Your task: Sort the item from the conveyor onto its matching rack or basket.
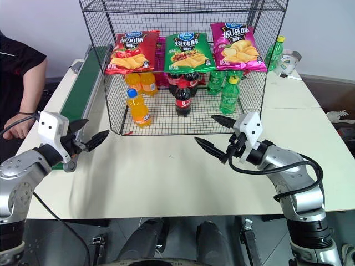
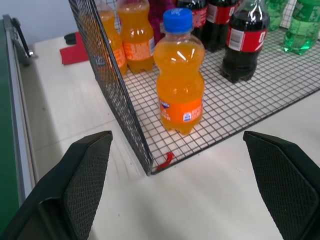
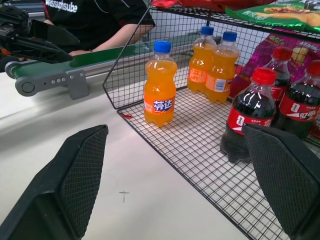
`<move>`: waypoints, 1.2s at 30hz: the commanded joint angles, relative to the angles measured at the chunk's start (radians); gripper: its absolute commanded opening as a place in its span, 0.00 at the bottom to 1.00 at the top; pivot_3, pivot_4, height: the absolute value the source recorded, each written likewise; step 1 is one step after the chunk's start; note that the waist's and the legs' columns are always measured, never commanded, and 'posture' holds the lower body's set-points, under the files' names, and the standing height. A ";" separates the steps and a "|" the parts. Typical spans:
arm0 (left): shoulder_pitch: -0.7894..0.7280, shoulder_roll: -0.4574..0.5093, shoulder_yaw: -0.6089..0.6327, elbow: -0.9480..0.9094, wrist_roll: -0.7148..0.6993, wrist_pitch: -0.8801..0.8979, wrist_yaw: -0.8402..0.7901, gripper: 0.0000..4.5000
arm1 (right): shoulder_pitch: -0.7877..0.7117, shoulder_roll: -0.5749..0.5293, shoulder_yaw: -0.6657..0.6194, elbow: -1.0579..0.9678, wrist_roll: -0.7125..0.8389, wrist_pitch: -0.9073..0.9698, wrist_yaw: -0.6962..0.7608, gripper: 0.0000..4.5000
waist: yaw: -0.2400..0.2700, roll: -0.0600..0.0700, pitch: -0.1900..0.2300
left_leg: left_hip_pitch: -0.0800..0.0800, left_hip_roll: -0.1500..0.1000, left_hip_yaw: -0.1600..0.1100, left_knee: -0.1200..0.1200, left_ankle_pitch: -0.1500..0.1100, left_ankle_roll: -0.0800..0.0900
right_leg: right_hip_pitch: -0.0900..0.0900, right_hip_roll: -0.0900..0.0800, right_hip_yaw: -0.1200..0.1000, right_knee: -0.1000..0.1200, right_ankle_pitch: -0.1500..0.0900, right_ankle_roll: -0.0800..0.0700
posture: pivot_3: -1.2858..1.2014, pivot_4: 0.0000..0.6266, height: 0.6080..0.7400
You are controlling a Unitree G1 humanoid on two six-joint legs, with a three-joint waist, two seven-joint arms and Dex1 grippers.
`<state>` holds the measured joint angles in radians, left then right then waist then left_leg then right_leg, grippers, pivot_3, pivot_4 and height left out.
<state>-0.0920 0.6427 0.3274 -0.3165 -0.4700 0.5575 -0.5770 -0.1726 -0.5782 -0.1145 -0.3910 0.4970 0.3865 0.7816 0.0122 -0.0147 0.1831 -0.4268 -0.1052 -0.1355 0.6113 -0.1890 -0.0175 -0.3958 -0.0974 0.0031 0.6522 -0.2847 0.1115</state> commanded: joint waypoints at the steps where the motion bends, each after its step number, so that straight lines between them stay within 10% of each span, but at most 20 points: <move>1: -0.006 0.006 0.014 -0.030 -0.006 -0.009 0.004 0.98 | -0.020 -0.003 -0.004 -0.032 0.016 -0.007 0.001 1.00 | 0.000 0.000 0.000 | 0.000 0.000 0.000 0.000 0.000 0.000 | 0.000 0.000 0.000 0.000 0.000 0.000 | 0.52 0.24 1.00; 36: -0.040 -0.002 0.027 0.014 0.021 -0.027 0.059 0.98 | -0.083 0.044 0.043 0.030 -0.007 -0.043 -0.003 1.00 | 0.000 0.000 0.000 | 0.000 0.000 0.000 -0.001 0.000 0.000 | 0.000 0.000 0.000 -0.001 0.000 0.000 | 0.52 0.24 1.00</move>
<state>-0.1193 0.6371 0.3314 -0.2905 -0.4553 0.5490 -0.5282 -0.2376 -0.5386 -0.0632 -0.3488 0.4910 0.3705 0.7747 0.0120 -0.0145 0.1833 -0.4269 -0.1050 -0.1355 0.6107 -0.1891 -0.0175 -0.3962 -0.0973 0.0031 0.6510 -0.2847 0.1114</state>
